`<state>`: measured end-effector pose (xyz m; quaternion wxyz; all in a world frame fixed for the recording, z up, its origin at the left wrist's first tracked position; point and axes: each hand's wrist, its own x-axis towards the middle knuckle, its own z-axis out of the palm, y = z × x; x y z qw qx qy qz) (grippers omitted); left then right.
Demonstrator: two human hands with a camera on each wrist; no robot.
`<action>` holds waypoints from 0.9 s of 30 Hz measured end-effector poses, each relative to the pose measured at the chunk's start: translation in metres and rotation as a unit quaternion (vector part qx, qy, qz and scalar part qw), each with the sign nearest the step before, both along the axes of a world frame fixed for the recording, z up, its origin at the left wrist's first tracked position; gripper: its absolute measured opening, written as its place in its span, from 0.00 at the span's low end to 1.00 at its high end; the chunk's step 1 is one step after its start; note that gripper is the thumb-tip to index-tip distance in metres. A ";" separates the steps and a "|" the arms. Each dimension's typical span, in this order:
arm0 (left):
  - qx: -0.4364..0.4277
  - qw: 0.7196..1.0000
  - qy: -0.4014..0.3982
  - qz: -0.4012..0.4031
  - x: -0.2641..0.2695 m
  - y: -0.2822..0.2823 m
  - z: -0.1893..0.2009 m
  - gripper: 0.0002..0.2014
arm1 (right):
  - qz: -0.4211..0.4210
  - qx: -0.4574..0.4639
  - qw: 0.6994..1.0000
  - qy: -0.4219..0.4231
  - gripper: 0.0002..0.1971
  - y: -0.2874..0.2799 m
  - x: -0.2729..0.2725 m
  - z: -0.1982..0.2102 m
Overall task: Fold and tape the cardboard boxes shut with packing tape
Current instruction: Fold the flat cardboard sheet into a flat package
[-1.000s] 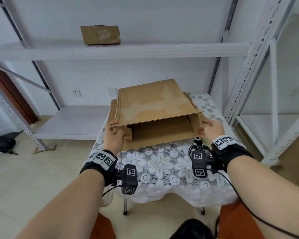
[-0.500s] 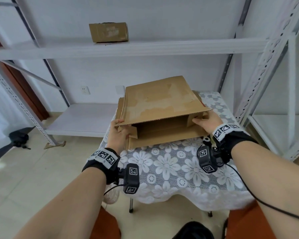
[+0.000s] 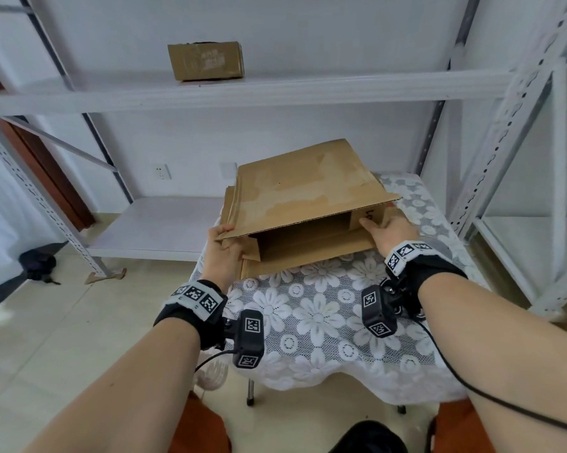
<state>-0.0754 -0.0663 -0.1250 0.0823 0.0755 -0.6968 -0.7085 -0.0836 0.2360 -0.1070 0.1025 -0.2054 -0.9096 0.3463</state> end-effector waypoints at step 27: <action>-0.099 0.994 -0.030 0.028 -0.016 -0.014 -0.023 0.39 | 0.082 -0.048 0.995 0.030 0.43 0.000 -0.021 -0.010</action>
